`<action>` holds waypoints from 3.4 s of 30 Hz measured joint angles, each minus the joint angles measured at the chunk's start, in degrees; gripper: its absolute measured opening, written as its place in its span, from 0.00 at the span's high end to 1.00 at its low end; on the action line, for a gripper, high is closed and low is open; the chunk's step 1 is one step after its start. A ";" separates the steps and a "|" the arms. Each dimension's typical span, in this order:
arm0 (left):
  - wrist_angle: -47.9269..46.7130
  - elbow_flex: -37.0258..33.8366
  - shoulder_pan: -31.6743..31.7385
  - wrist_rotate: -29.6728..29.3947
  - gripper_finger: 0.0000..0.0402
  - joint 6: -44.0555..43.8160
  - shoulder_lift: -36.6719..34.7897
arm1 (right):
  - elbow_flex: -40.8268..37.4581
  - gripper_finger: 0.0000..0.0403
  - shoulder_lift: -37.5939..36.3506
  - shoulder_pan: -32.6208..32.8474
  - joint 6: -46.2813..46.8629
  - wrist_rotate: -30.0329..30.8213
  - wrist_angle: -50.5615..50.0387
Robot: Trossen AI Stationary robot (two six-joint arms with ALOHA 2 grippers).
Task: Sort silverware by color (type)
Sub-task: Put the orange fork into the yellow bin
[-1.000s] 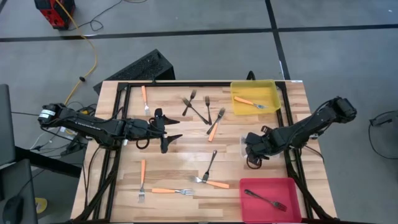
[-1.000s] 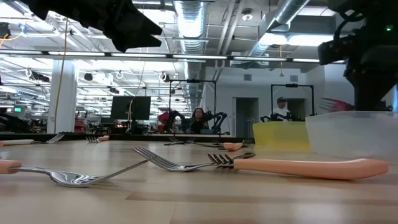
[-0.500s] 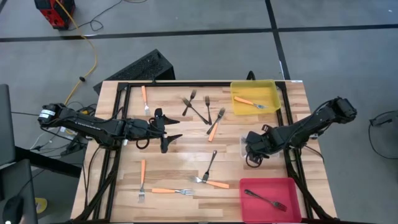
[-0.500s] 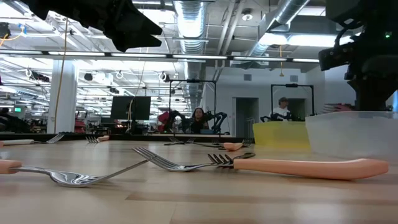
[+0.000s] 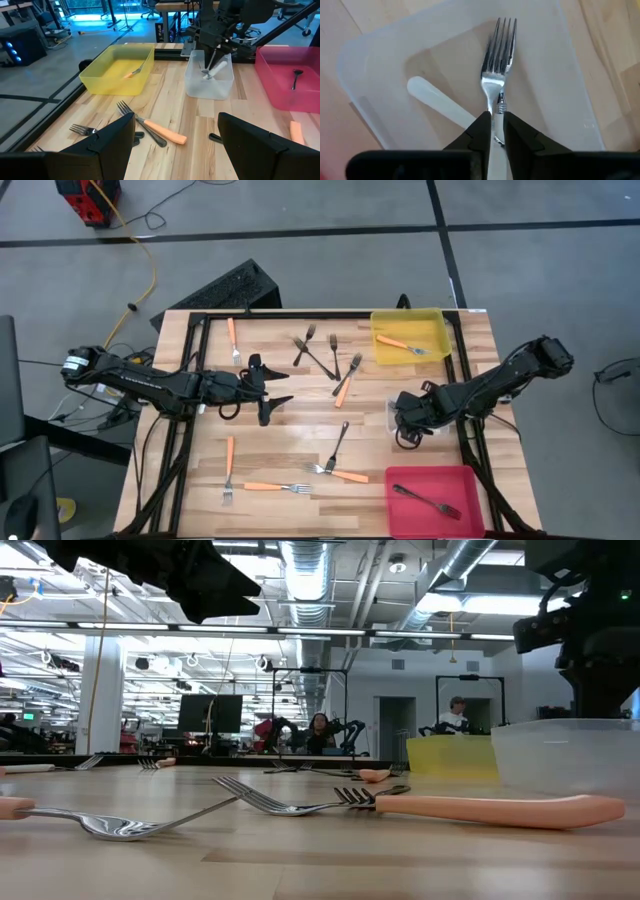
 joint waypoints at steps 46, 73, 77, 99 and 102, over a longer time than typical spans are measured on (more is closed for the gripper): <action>-0.37 0.00 -0.02 3.97 0.32 -11.46 0.00 | 4.57 0.74 -27.47 1.70 -39.02 4.66 38.29; -39.20 0.02 13.55 -10.54 0.32 -33.23 0.51 | 4.57 0.74 -32.34 0.24 -39.07 6.27 28.13; -39.47 0.02 13.79 -12.93 0.32 -28.47 0.51 | 4.57 0.74 -32.40 0.26 -39.07 6.39 28.04; -40.45 -2.62 20.51 -16.36 0.32 -29.28 0.53 | 4.57 0.74 -32.30 0.26 -39.04 6.60 27.80; -41.05 -2.64 22.02 -16.21 0.32 -27.58 0.53 | 4.57 0.74 -32.30 0.26 -39.02 6.58 27.55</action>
